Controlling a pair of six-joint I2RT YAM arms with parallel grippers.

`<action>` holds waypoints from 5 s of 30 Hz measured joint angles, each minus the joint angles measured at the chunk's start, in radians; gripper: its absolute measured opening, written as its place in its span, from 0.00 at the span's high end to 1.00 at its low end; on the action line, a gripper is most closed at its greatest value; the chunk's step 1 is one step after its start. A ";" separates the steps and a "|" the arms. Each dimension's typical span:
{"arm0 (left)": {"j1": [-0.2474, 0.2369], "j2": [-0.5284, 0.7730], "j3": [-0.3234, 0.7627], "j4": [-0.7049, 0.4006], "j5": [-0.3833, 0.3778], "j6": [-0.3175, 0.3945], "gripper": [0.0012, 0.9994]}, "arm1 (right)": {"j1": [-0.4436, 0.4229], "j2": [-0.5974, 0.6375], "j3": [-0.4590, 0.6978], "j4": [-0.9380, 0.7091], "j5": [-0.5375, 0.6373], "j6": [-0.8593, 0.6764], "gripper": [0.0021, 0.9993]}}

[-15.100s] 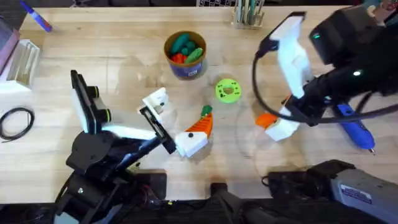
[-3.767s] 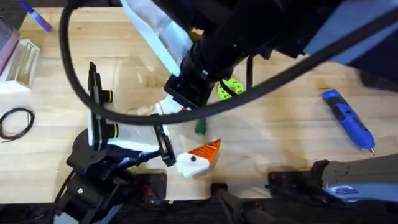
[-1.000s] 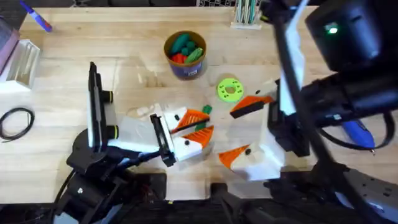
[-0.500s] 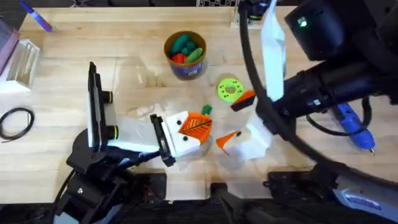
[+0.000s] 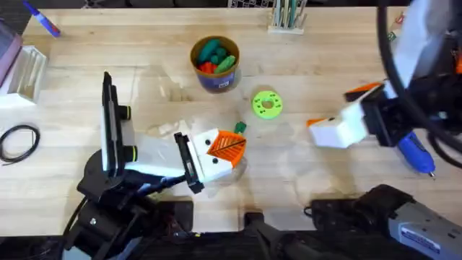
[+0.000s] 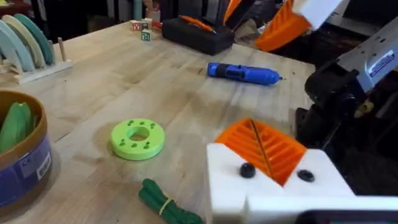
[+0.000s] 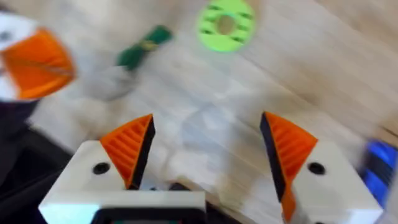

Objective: Pick up the gripper from the table and insert it into the empty holder that is missing its gripper. Then pick up a screw, insert it into the mounting hole, and use the screwdriver to tighten it. Finally, clean up the table by picking up the vegetable and placing it into the bucket.

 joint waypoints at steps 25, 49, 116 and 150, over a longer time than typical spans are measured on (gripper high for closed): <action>0.000 0.000 0.000 0.000 0.000 0.000 1.00 | -1.046 0.393 -0.124 0.198 0.223 -0.468 0.01; 0.000 0.000 0.000 0.000 0.000 0.000 1.00 | -1.092 0.746 -0.123 0.354 0.146 -0.671 0.31; 0.000 0.000 0.000 0.000 0.000 0.000 1.00 | 0.400 0.025 -0.447 1.652 -0.319 0.201 0.98; 0.000 0.001 0.000 0.000 0.000 0.000 1.00 | 0.400 0.060 -0.447 1.719 -0.319 0.204 0.98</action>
